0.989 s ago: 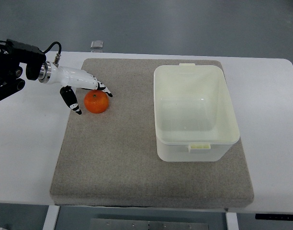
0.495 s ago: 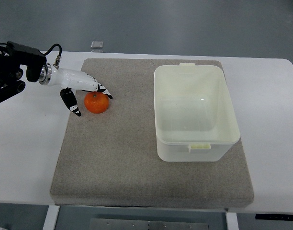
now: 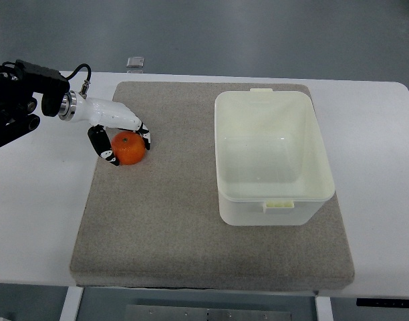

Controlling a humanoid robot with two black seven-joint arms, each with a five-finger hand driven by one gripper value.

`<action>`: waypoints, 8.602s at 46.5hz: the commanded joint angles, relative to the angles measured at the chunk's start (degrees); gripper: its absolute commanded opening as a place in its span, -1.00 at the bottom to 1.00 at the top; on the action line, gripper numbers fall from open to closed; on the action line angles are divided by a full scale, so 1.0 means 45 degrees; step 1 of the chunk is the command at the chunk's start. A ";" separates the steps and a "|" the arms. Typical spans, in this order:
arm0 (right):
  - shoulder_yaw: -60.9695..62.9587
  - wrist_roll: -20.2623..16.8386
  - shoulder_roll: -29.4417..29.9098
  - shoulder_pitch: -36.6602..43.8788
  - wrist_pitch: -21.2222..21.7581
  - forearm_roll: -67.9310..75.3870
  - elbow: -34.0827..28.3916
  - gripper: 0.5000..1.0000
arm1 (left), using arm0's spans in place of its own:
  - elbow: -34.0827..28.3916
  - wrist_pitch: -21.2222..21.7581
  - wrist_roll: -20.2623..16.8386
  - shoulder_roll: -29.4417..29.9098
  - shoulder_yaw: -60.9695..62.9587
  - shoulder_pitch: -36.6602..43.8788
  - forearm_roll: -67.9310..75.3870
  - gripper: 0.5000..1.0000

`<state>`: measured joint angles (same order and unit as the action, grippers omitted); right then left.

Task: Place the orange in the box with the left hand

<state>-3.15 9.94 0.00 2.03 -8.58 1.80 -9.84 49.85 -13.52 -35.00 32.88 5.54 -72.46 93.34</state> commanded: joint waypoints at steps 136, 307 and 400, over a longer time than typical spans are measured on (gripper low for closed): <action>-0.0003 -0.0002 0.0000 -0.0001 -0.0008 -0.0009 0.0000 0.70 | 0.0818 0.0601 0.0000 -0.4162 -0.1485 -0.3489 -0.1367 -1.00; 0.0016 -0.0002 0.0000 -0.0001 0.0011 -0.0009 0.0000 0.70 | -0.3556 0.2613 0.0000 -0.4905 -0.3145 -0.1379 -0.2401 0.97; 0.0016 -0.0002 0.0000 -0.0001 -0.0008 0.0010 0.0000 0.70 | -0.9729 0.0778 0.1801 -0.4670 -0.3652 0.2058 -1.9960 0.98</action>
<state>-3.16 9.93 0.00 2.02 -8.57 1.77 -9.84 6.06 -8.41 -26.89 11.86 -9.66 -63.90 4.70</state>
